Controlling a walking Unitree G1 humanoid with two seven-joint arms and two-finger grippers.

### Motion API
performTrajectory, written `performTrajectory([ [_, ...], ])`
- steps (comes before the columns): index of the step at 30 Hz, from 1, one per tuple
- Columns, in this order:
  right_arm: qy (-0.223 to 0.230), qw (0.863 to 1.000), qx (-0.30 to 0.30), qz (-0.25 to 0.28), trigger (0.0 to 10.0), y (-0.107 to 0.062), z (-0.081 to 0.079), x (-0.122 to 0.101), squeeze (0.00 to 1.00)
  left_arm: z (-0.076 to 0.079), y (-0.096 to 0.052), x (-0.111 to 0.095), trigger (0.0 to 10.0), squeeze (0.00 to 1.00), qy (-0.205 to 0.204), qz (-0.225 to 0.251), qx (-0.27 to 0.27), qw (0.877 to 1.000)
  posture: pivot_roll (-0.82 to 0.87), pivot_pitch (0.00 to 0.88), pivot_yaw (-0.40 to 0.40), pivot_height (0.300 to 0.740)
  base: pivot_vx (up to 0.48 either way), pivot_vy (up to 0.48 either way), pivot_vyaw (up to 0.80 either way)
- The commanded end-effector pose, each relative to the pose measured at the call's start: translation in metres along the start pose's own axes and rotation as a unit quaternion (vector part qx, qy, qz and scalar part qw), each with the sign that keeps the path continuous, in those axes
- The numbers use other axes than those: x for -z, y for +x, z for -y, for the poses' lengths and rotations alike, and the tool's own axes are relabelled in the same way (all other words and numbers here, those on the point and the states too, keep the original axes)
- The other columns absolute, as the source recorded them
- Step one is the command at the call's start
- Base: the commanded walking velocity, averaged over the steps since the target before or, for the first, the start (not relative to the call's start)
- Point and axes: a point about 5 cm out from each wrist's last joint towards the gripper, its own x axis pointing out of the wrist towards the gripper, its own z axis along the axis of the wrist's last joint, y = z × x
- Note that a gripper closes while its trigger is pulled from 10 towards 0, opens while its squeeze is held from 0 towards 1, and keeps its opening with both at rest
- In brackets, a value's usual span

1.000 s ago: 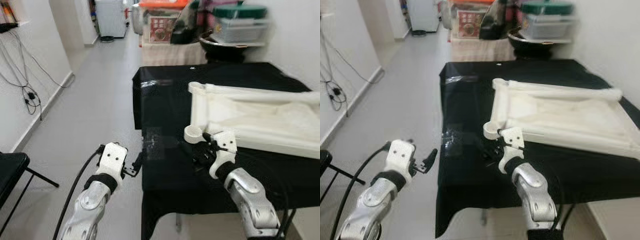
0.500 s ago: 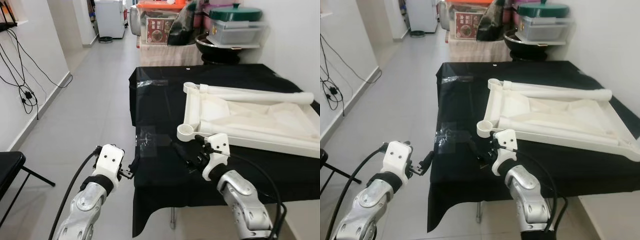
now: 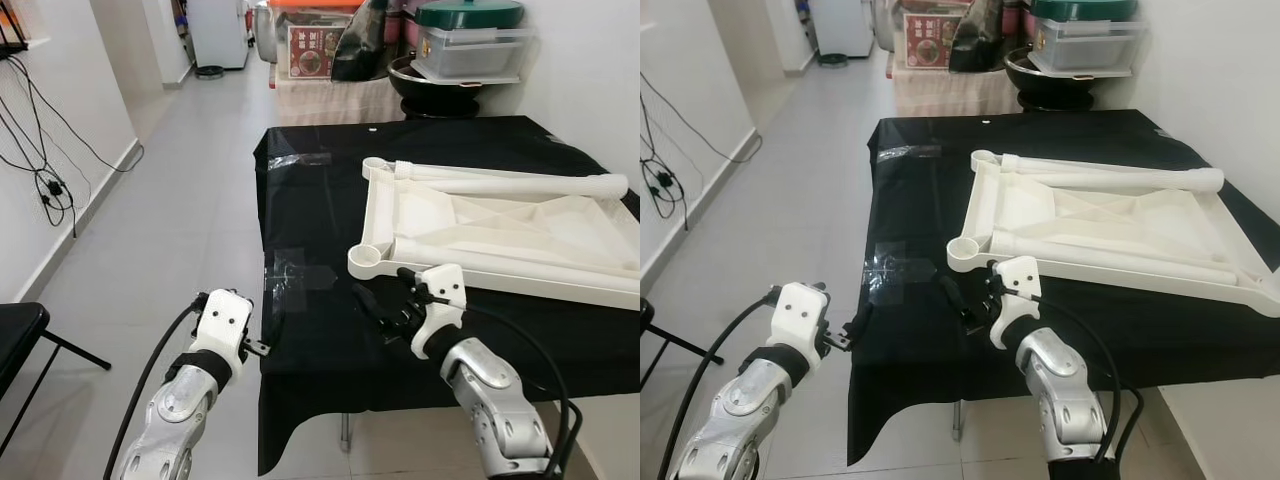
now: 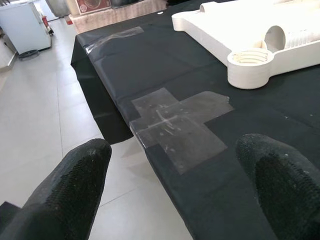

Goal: Building children table

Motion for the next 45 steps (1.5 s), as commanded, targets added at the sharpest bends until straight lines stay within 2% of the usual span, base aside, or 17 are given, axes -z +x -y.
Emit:
performTrajectory([
  [1,0.008,1.000,-0.001,0.001,10.0,0.000,0.000,0.002,0.00,-0.001,0.001,-0.001,10.0,0.00,-0.004,0.009,-0.001,1.000,-0.03,0.019,-0.025,0.740,0.000,0.000,-0.80],
  [6,0.006,1.000,-0.004,0.010,10.0,0.000,-0.001,0.000,0.00,-0.002,0.003,-0.006,10.0,0.00,0.007,0.019,0.003,1.000,-0.04,0.018,-0.021,0.740,0.000,0.000,-0.64],
  [14,0.004,1.000,-0.001,0.006,10.0,0.000,-0.003,0.001,0.00,-0.004,0.008,-0.011,10.0,0.00,0.008,0.031,0.014,0.999,-0.03,0.015,-0.012,0.740,0.352,0.000,-0.33],
  [18,0.016,1.000,-0.009,0.023,10.0,0.000,-0.005,-0.002,0.00,-0.004,0.009,-0.015,10.0,0.00,0.002,0.036,0.017,0.999,-0.02,0.015,-0.016,0.740,0.402,0.000,-0.58],
  [30,0.041,0.999,-0.021,0.024,10.0,-0.001,-0.007,0.000,0.00,0.002,0.010,-0.020,10.0,0.00,-0.004,0.045,0.044,0.998,-0.02,0.011,-0.017,0.740,0.390,0.000,0.00],
  [35,0.045,0.997,-0.045,0.032,10.0,-0.003,-0.008,-0.003,0.00,0.007,0.008,-0.022,10.0,0.00,-0.017,0.044,0.077,0.996,-0.02,0.012,-0.016,0.740,0.000,0.000,0.00],
  [37,0.005,0.997,-0.074,0.026,10.0,-0.003,-0.005,-0.008,0.00,0.010,0.002,-0.021,10.0,0.00,-0.015,0.033,0.108,0.994,-0.01,0.020,-0.015,0.740,0.000,0.000,0.00],
  [40,-0.001,0.996,-0.081,0.024,10.0,-0.004,-0.004,-0.010,0.00,0.009,0.000,-0.020,10.0,0.00,-0.013,0.030,0.111,0.993,-0.01,0.021,-0.015,0.740,0.000,0.000,0.00],
  [42,-0.015,0.991,-0.127,0.024,10.0,-0.005,0.000,-0.020,0.00,0.009,-0.007,-0.018,10.0,0.00,-0.021,0.018,0.133,0.991,-0.01,0.028,-0.020,0.740,0.000,-0.465,0.00],
  [44,-0.015,0.991,-0.127,0.024,10.0,-0.005,0.000,-0.020,0.00,0.009,-0.007,-0.018,10.0,0.00,-0.021,0.018,0.133,0.991,-0.01,0.028,-0.020,0.740,0.000,-0.465,0.00],
  [45,-0.025,0.988,-0.152,0.023,10.0,-0.007,0.001,-0.025,0.00,0.010,-0.010,-0.017,10.0,0.00,-0.036,0.013,0.145,0.989,-0.01,0.029,-0.021,0.740,0.000,-0.465,0.00],
])
